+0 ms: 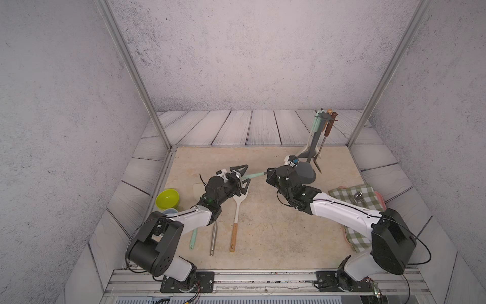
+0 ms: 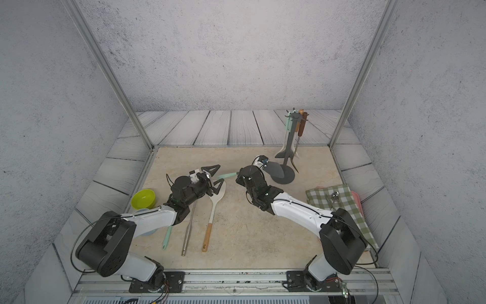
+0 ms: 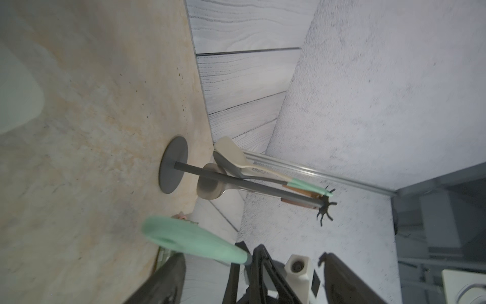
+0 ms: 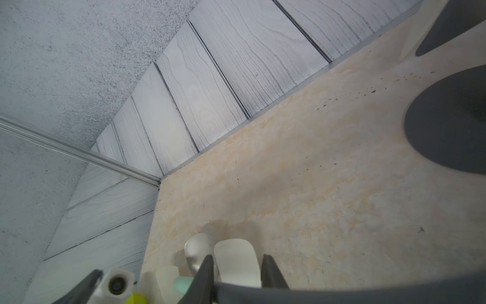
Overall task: Take the spatula off the kitchen utensil rack
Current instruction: Place the spatula at the center of the board.
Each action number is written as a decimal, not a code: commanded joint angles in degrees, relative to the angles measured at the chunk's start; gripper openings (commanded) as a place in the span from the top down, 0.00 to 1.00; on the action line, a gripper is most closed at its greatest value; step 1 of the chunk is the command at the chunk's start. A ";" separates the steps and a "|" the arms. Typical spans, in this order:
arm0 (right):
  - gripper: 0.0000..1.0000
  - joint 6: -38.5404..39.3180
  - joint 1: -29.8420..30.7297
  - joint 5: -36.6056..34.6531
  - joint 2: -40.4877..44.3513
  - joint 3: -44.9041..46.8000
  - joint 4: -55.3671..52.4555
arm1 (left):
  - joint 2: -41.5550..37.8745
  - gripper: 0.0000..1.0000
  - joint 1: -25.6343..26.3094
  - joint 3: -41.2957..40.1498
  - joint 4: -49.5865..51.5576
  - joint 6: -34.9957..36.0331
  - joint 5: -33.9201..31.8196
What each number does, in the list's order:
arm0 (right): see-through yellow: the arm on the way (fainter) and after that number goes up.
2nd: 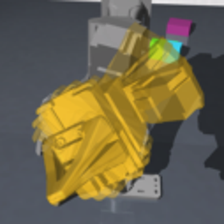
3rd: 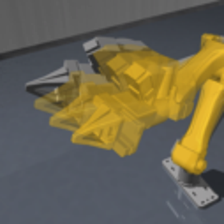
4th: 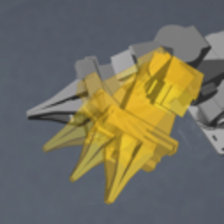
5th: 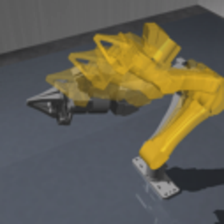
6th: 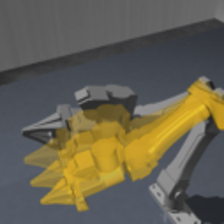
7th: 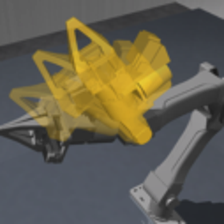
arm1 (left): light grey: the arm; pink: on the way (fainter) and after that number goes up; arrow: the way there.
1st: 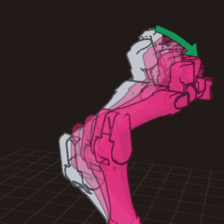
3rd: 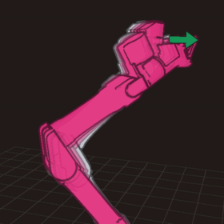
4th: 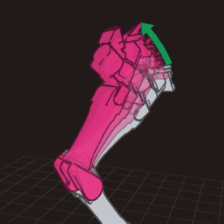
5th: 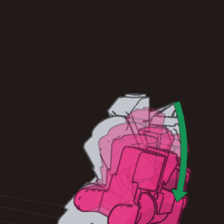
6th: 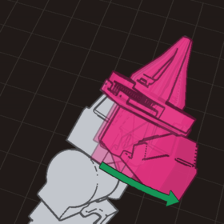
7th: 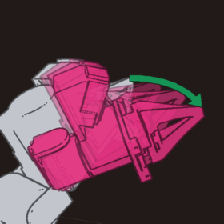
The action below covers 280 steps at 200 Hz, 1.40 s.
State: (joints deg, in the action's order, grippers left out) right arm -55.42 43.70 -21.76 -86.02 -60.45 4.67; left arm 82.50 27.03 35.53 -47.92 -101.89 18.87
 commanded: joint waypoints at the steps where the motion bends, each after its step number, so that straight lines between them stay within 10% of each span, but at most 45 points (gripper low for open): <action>1: 1.00 5.45 -1.63 2.18 4.69 0.54 -6.76 | -6.81 0.09 -1.39 -1.87 12.58 11.40 2.90; 56: 1.00 16.76 -4.57 22.69 6.31 -2.99 -26.52 | -30.42 0.03 -1.72 -1.19 47.24 43.91 -8.54; 104: 1.00 23.96 -4.66 39.41 -4.55 -11.06 -41.61 | -43.14 0.01 -1.27 -6.47 51.47 59.41 -19.25; 280: 1.00 34.82 0.47 39.73 -35.25 -36.50 -66.29 | -46.74 0.01 -1.27 -11.80 47.76 64.08 -21.96</action>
State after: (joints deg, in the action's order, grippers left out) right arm -21.12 43.33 19.05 -120.16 -95.35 -58.28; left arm 35.53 25.56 24.47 0.99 -38.76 -2.81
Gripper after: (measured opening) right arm 0.045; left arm 0.992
